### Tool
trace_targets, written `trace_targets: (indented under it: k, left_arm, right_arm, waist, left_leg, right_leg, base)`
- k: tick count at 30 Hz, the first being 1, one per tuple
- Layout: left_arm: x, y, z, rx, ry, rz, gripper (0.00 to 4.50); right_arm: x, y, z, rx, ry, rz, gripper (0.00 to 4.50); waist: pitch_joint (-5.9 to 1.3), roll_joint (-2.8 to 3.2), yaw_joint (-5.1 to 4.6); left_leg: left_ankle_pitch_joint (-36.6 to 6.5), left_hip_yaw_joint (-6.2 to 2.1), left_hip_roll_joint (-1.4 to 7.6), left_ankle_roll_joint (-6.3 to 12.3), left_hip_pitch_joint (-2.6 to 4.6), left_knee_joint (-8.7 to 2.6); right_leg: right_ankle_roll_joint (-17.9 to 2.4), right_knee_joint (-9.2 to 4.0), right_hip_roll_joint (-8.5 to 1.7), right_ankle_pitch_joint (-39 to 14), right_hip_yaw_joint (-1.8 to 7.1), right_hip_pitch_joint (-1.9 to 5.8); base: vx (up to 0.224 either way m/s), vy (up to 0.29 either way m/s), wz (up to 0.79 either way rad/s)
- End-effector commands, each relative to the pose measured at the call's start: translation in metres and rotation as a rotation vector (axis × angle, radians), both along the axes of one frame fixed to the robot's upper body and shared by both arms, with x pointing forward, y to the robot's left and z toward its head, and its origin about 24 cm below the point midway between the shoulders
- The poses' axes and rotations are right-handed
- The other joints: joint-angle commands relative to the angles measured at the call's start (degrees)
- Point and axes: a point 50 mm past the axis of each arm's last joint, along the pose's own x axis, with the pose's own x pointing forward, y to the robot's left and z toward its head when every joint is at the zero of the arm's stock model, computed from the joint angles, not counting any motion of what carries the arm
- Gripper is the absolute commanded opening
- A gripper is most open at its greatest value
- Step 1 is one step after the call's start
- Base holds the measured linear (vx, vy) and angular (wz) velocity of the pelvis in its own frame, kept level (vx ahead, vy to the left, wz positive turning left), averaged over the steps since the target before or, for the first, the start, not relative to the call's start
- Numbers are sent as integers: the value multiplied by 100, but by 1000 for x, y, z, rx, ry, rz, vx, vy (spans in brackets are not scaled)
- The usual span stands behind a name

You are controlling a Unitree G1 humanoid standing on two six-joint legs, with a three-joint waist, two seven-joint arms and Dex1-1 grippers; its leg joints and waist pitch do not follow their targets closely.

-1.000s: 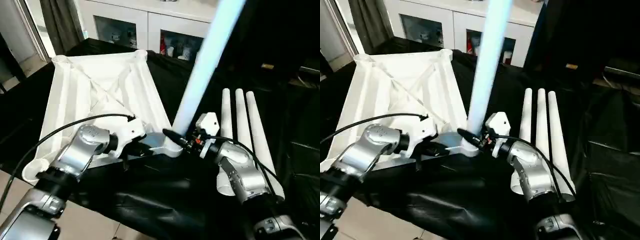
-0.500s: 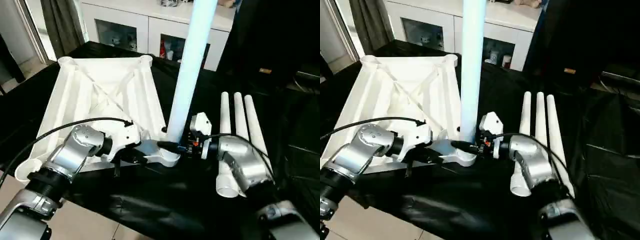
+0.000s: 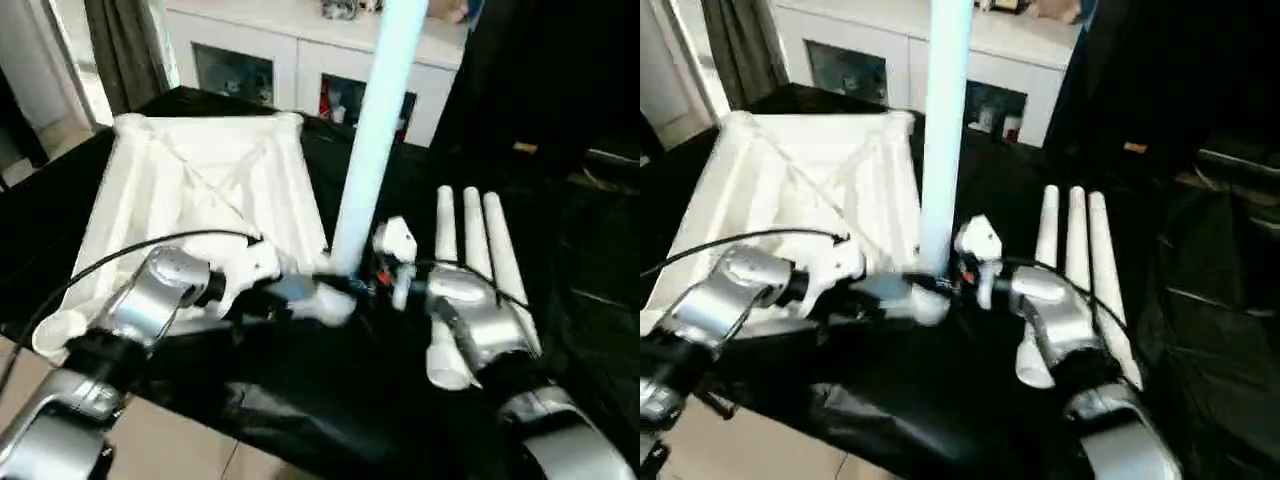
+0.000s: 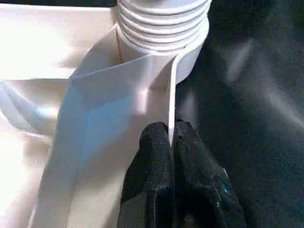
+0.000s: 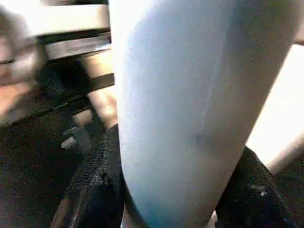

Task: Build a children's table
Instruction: Insert table leg to table base

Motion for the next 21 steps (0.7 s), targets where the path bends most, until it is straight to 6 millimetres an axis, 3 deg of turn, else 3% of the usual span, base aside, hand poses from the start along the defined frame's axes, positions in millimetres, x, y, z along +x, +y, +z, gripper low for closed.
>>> trace_targets:
  k: [1,3,4,5,7,8,10,12,21]
  left_arm:
    - [2,-8,2,-32,11,10,0]
    - [6,-10,2,-34,1,40,0]
    - [19,-21,4,-35,-28,165,0]
    - [20,-21,4,-35,-29,174,0]
    - [32,-35,2,-15,-48,345,0]
    - [33,-39,1,-9,-50,364,0]
    - [36,-48,-2,2,-56,410,0]
    - [37,-53,-3,-1,-58,431,0]
    - [43,-59,-4,16,-76,487,0]
  right_arm:
    - [-12,-26,-54,-182,218,-200,189]
    - [-9,-25,-54,-175,221,-249,189]
    - [0,-17,-56,-166,255,-415,189]
    - [0,-16,-56,-167,257,-425,189]
    - [4,-4,-59,-197,295,-564,189]
    - [5,-2,-60,-208,295,-587,189]
    - [6,5,-60,-227,300,-648,189]
    - [7,9,-59,-218,312,-680,189]
    - [8,22,-57,-186,320,-737,189]
  waist:
    - [-68,95,0]
    - [-59,93,-11]
    - [-63,85,-5]
    - [-50,108,-24]
    - [-70,100,-23]
    - [-79,110,-11]
    - [-111,90,2]
    - [-108,99,15]
    - [-125,129,80]
  left_leg:
    - [-2035,-236,350,-123,-50,-558]
    - [-2173,-254,360,-60,-33,-556]
    - [-2199,-250,363,-51,-17,-554]
    - [-2270,-225,337,-96,36,-538]
    - [-2201,-226,327,-130,28,-541]
    - [-2171,-243,336,-157,7,-547]
    - [-1987,-199,342,-115,-15,-542]
    - [-1833,-163,327,-46,-36,-534]
    - [-1655,-140,339,7,-50,-545]
  right_leg:
    - [-869,-602,-635,-3189,291,71]
    - [-727,-663,-658,-3475,304,27]
    - [-720,-669,-651,-3479,305,14]
    - [-742,-689,-626,-3537,310,-62]
    - [-757,-670,-614,-3361,305,-40]
    - [-781,-647,-612,-3162,284,-20]
    - [-917,-619,-595,-2486,289,1]
    - [-982,-610,-587,-2158,300,9]
    - [-1070,-575,-597,-1601,308,60]
  base:
    - [-57,8,-12]
    - [0,0,0]
    - [0,0,0]
    - [0,0,0]
    - [0,0,0]
    - [0,0,0]
    - [0,0,0]
    - [0,0,0]
    - [0,0,0]
